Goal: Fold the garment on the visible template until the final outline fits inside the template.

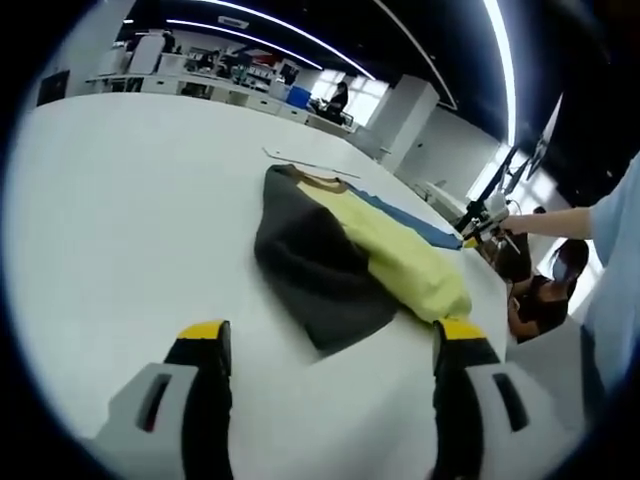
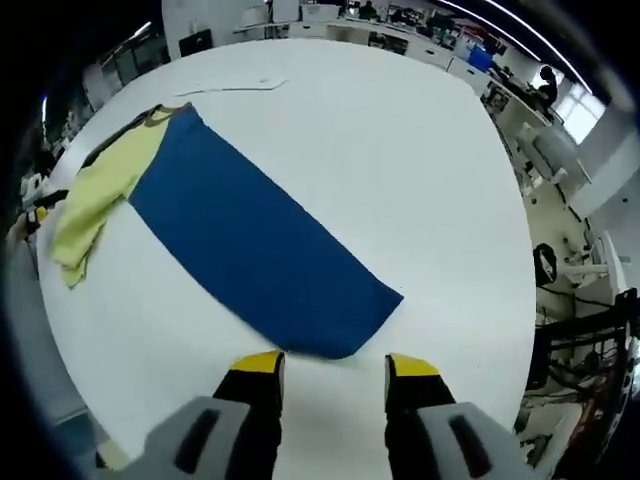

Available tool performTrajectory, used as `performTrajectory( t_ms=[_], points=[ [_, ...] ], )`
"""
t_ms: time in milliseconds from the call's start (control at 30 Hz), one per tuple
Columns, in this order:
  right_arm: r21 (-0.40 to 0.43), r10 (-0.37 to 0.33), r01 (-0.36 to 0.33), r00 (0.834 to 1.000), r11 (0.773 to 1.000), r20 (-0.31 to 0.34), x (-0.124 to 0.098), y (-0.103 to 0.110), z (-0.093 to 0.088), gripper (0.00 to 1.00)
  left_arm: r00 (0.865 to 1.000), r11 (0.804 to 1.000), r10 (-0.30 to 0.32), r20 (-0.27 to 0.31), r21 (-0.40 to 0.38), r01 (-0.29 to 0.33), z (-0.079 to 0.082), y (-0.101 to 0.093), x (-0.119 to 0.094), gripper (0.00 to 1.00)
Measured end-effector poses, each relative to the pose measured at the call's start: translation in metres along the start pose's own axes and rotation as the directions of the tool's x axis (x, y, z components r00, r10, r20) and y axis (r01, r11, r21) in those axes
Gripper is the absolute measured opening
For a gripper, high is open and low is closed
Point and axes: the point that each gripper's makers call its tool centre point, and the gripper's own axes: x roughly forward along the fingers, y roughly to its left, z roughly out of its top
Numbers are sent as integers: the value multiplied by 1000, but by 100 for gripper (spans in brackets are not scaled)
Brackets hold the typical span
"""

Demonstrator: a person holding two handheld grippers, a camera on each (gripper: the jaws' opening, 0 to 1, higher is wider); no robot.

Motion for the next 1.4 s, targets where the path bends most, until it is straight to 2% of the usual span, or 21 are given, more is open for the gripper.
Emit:
performTrajectory(
  t_ms=[167, 233, 467, 700, 767, 1033, 1200, 1300, 1400],
  points=[
    [0, 10, -10, 1000, 1000, -2, 4, 5, 1, 35, 1000, 1000, 5, -2, -2, -5, -1, 2, -2, 80],
    [-1, 16, -16, 1000, 1000, 5, 3, 6, 4, 31, 1000, 1000, 7, -1, -2, -7, -1, 2, -2, 80],
    [21, 17, -18, 998, 1000, 55, -9, 8, 14, 25, 1000, 1000, 5, 2, -1, -5, -1, 2, -3, 80],
    [17, 0, -1, 998, 1000, 68, -21, 4, 9, 28, 1000, 1000, -4, 12, 2, 4, 2, -1, -2, 80],
    [5, 4, -5, 997, 1000, 82, -24, 6, 9, 31, 1000, 1000, -6, 16, 1, 6, 3, -3, -3, 80],
    [-31, 45, -40, 983, 999, 177, -32, 25, 22, 60, 1000, 1000, -9, 30, 3, 9, 6, -3, -6, 80],
    [-52, 77, -67, 968, 996, 239, -35, 41, 35, 71, 999, 1000, -10, 31, 9, 10, 8, -6, -9, 80],
    [-64, 89, -74, 957, 995, 276, -37, 46, 41, 84, 999, 1000, -14, 30, 22, 13, 10, -10, -12, 80],
    [-85, 108, -84, 938, 993, 330, -42, 56, 49, 92, 999, 1000, -11, 37, 27, 10, 12, -10, -16, 80]
  ],
)
